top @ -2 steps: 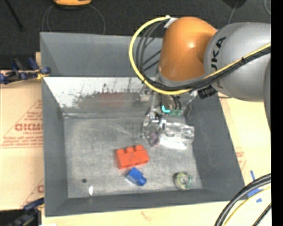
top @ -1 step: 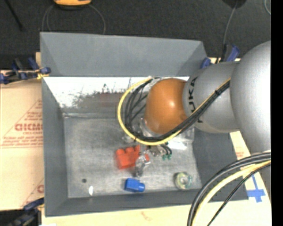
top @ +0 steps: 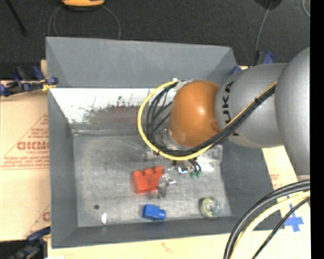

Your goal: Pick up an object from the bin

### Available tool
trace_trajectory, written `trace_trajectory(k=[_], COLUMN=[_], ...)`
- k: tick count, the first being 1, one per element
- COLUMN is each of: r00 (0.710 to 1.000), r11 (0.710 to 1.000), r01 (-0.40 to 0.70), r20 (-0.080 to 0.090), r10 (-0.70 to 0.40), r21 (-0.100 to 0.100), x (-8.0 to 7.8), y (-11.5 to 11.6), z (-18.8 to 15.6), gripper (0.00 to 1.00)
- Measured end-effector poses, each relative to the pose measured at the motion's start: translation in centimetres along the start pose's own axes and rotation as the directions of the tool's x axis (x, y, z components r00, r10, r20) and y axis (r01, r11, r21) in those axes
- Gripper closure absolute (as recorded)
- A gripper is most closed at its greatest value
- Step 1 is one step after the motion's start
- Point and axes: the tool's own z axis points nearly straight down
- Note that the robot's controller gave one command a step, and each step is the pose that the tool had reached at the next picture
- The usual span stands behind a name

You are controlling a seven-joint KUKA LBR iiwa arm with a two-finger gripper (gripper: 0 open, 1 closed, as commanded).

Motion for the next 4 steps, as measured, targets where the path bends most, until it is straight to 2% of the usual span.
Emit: trace_trajectory(k=[1,2,3,4], r00=[0.994,0.987,0.987,0.987], r11=[0.994,0.987,0.987,0.987], r01=[-0.110,-0.162,-0.162,-0.163], r20=[0.000,0.002,0.000,0.014], r10=[0.110,0.162,0.162,0.163], r21=[-0.002,-0.003,-0.003,-0.003], x=[0.2,-0.4,-0.5,-0.9], y=[0.4,0.7,0.6,0.6], z=[-1.2,3.0,2.8,2.4], gripper=[0.00,0.00,0.00,1.00])
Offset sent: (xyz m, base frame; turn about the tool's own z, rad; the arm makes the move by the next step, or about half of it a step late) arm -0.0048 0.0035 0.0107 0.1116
